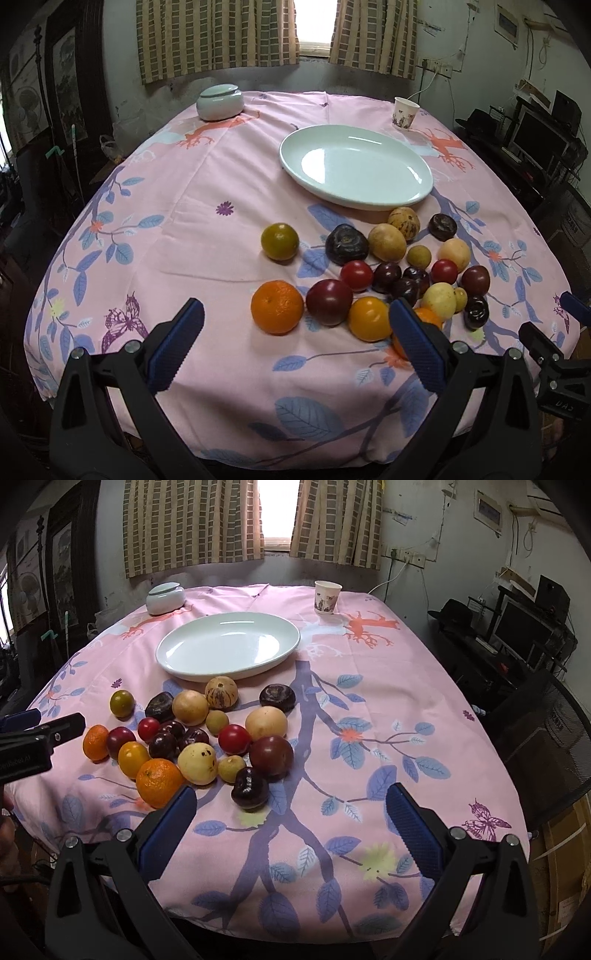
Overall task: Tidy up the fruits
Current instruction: 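Grasp the orange with the left tool while the right tool grasps a dark plum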
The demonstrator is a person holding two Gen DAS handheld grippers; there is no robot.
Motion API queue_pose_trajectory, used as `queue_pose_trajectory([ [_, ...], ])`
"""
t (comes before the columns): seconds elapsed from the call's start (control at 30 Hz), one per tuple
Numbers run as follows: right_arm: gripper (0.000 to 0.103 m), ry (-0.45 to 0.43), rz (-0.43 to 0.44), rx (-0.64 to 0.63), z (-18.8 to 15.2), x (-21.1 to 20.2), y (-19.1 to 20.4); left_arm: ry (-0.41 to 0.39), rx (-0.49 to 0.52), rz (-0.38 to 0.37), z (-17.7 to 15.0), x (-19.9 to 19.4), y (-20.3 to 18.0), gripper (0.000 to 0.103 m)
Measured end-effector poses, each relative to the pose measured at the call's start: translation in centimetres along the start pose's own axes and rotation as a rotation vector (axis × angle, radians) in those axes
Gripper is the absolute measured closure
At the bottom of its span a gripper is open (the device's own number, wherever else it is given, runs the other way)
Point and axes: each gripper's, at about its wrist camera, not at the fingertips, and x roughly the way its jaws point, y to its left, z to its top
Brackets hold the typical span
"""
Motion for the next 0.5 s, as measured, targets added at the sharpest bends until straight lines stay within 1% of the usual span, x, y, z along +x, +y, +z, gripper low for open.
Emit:
queue_pose_trajectory([
  [0.1, 0.001, 0.037, 0.079, 0.043, -0.4, 1.6, -0.5, 0.056, -0.026, 0.007, -1.1, 1.4, 1.1, 0.002],
  [0.17, 0.002, 0.053, 0.106, 0.064, -0.6, 2.6, -0.4, 0.091, -0.027, 0.018, -1.8, 2.3, 1.4, 0.002],
  [0.2, 0.011, 0.058, 0.121, 0.063, -0.7, 3.0, -0.1, 0.102, -0.025, 0.018, -2.1, 2.7, 1.5, 0.002],
  [0.23, 0.025, 0.061, 0.135, 0.057, -0.7, 3.4, 0.2, 0.111, -0.025, 0.016, -2.2, 2.9, 1.6, 0.002],
  [0.27, 0.032, 0.066, 0.141, 0.052, -0.6, 3.9, 0.5, 0.117, -0.027, 0.012, -2.4, 3.1, 1.7, 0.002],
  [0.3, 0.044, 0.07, 0.155, 0.052, -0.6, 4.4, 0.7, 0.119, -0.032, 0.008, -2.5, 3.3, 1.9, 0.002],
  [0.33, 0.052, 0.087, 0.167, 0.053, -0.5, 5.1, 0.9, 0.121, -0.036, 0.006, -2.5, 3.4, 2.0, 0.002],
  [0.37, 0.056, 0.113, 0.179, 0.054, -0.5, 5.8, 1.0, 0.123, -0.04, 0.005, -2.5, 3.5, 2.0, 0.002],
  [0.4, 0.068, 0.133, 0.192, 0.056, -0.6, 6.5, 1.1, 0.126, -0.043, 0.001, -2.6, 3.6, 2.1, 0.002],
  [0.43, 0.07, 0.107, 0.189, 0.057, -0.6, 6.4, 1.0, 0.131, -0.046, -0.004, -2.6, 3.7, 2.2, 0.002],
  [0.5, 0.071, 0.106, 0.207, 0.072, -0.5, 6.1, 0.9, 0.138, -0.045, -0.007, -2.7, 3.7, 2.1, 0.002],
])
